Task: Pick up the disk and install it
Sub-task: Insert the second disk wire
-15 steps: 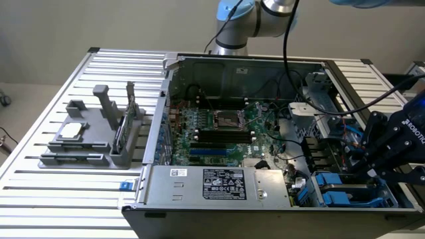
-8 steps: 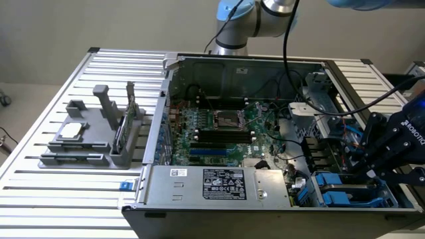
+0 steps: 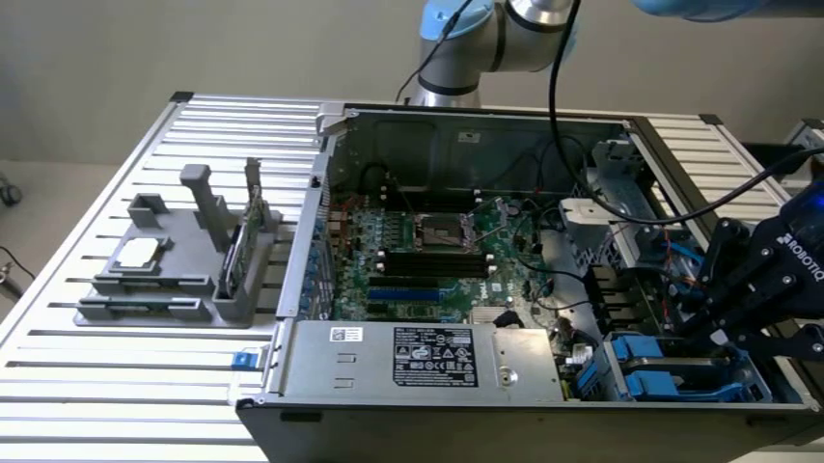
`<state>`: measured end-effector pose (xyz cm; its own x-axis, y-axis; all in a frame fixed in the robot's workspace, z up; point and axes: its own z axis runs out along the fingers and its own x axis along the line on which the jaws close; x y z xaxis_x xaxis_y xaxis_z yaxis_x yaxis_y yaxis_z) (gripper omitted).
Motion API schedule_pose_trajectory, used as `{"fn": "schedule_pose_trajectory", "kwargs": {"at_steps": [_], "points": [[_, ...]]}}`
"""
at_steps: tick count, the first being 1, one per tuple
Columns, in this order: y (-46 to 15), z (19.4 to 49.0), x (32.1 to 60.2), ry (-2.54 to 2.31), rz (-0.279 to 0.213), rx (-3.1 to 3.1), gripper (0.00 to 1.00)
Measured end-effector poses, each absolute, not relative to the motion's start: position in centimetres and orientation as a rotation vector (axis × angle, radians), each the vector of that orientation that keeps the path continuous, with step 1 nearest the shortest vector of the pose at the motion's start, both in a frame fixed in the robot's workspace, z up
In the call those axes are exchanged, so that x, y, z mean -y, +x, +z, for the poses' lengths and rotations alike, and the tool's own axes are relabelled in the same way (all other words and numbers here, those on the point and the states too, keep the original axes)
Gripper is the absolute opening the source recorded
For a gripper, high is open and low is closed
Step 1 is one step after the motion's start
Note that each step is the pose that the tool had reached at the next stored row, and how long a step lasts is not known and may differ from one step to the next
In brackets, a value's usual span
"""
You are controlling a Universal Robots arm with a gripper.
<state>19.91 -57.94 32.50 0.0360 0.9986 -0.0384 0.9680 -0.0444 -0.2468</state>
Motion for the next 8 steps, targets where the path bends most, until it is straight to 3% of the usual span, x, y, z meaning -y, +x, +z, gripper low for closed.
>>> {"fn": "schedule_pose_trajectory", "kwargs": {"at_steps": [5, 6, 8], "points": [[19.89, 32.55, 57.95, -2.145, 0.301, 2.058, 0.18], [19.90, 32.67, 57.95, -2.144, 0.302, 2.058, 0.25], [19.90, 33.05, 57.95, -2.142, 0.306, 2.056, 0.25]]}}
